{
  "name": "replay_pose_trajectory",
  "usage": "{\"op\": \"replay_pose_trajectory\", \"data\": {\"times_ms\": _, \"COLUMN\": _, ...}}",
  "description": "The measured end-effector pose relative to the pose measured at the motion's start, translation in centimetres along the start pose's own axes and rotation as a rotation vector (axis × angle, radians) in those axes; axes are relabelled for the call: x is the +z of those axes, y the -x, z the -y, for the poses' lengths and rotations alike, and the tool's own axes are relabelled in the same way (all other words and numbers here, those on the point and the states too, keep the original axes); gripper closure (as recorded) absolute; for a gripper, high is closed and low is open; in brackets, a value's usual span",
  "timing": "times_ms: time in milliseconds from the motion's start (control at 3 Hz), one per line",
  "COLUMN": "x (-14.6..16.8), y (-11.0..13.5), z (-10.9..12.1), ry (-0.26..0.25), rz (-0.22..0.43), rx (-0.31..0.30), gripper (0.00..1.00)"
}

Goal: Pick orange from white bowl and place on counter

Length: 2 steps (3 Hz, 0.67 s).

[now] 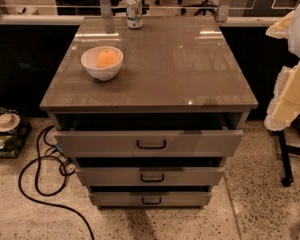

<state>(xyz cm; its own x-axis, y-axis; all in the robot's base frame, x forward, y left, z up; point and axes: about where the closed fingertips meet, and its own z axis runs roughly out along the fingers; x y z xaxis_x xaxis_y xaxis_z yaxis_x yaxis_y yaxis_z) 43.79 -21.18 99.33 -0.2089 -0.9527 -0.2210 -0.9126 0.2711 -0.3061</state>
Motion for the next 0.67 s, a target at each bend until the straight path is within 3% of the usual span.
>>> {"op": "replay_pose_trajectory", "data": {"times_ms": 333, "x": 0.0, "y": 0.0, "z": 0.0, "ry": 0.0, "rz": 0.0, "rx": 0.0, "gripper": 0.0}}
{"op": "replay_pose_trajectory", "data": {"times_ms": 667, "x": 0.2, "y": 2.2, "z": 2.6, "ry": -0.014, "rz": 0.005, "rx": -0.057, "gripper": 0.0}}
